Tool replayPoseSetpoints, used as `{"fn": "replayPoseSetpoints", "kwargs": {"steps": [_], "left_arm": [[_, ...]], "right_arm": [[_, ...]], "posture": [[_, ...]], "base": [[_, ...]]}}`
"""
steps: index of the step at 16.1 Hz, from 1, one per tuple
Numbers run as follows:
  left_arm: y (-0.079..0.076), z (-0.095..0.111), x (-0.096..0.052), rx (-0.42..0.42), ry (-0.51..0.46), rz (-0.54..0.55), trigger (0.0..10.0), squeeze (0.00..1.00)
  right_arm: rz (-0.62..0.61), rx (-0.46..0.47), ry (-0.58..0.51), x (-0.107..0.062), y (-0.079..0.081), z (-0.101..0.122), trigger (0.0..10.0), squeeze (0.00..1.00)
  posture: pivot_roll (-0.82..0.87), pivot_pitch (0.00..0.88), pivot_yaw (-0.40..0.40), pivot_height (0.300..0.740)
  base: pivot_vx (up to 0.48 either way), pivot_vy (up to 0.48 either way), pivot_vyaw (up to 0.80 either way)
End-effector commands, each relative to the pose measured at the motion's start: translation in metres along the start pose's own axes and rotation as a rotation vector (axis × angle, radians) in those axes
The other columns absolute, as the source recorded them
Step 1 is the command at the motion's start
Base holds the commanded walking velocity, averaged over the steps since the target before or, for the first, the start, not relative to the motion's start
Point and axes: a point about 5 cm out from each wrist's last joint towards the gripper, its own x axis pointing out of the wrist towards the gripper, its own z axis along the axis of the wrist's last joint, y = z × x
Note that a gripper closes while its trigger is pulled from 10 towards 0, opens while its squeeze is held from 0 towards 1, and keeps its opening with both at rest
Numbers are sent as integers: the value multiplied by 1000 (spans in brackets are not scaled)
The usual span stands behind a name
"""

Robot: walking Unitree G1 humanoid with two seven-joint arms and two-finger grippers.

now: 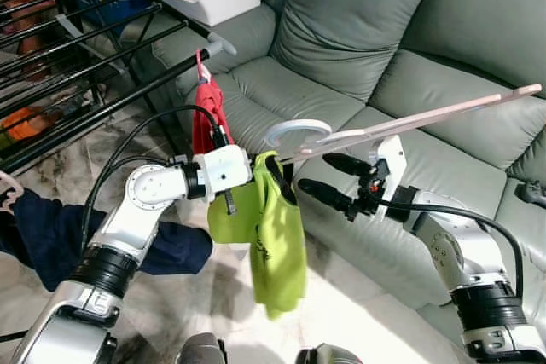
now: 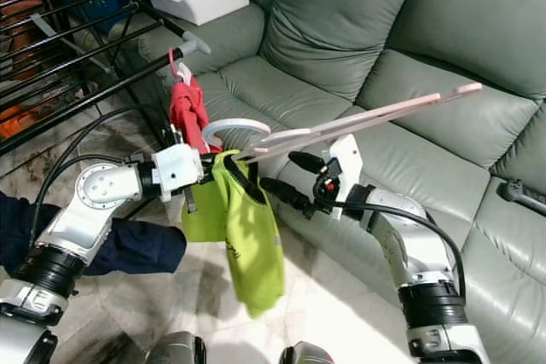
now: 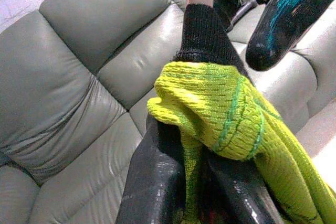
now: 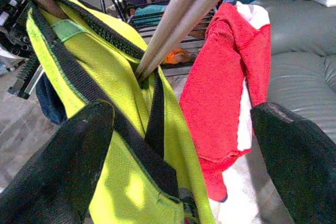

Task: Hang hanger

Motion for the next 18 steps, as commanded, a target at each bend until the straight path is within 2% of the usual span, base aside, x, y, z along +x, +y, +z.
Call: {"fn": "replayPoseSetpoints", "kwargs": {"steps": [1, 4, 5, 8, 10, 14, 15, 17, 18], "left_arm": [[6, 19, 5, 43, -76, 4, 0, 0], [7, 39, 10, 38, -163, -1, 0, 0], [2, 52, 13, 40, -214, -25, 0, 0], [-6, 60, 16, 36, -249, -54, 0, 0], [-18, 54, 18, 11, -234, -77, 0, 0], [-19, 34, 17, -29, -160, -48, 0, 0], [-18, 32, 17, -38, -147, -38, 353, 0], [-15, 19, 15, -53, -94, 2, 2078, 0], [-14, 16, 14, -47, -81, 1, 2157, 0]], "right_arm": [[-1, -15, 11, 1, -1, 0, 10000, 0], [-2, -25, 28, 5, 0, -3, 10000, 0], [-5, -35, 32, 9, 0, -3, 10000, 0], [-18, -45, 28, 12, -1, -2, 10000, 0], [-22, -48, 1, 14, -1, 4, 10000, 0], [48, -30, -50, 11, 5, 19, 10000, 0], [61, -27, -46, 10, 6, 19, 10000, 0], [103, -23, -36, 9, 11, 19, 10000, 0], [124, -18, -36, 9, 13, 19, 10000, 0]], "posture": [[-34, 39, 3, 740], [-25, 39, 1, 740], [-25, 39, 1, 740], [-17, 40, -1, 740], [-15, 40, 1, 740], [-26, 40, 3, 740], [-25, 40, 2, 740], [-25, 40, 2, 740], [-25, 40, 2, 740]], "base": [[0, 0, 0], [0, 0, 0], [0, 0, 0], [0, 0, 0], [0, 0, 0], [0, 0, 0], [0, 0, 0], [0, 0, 0], [0, 0, 0]]}}
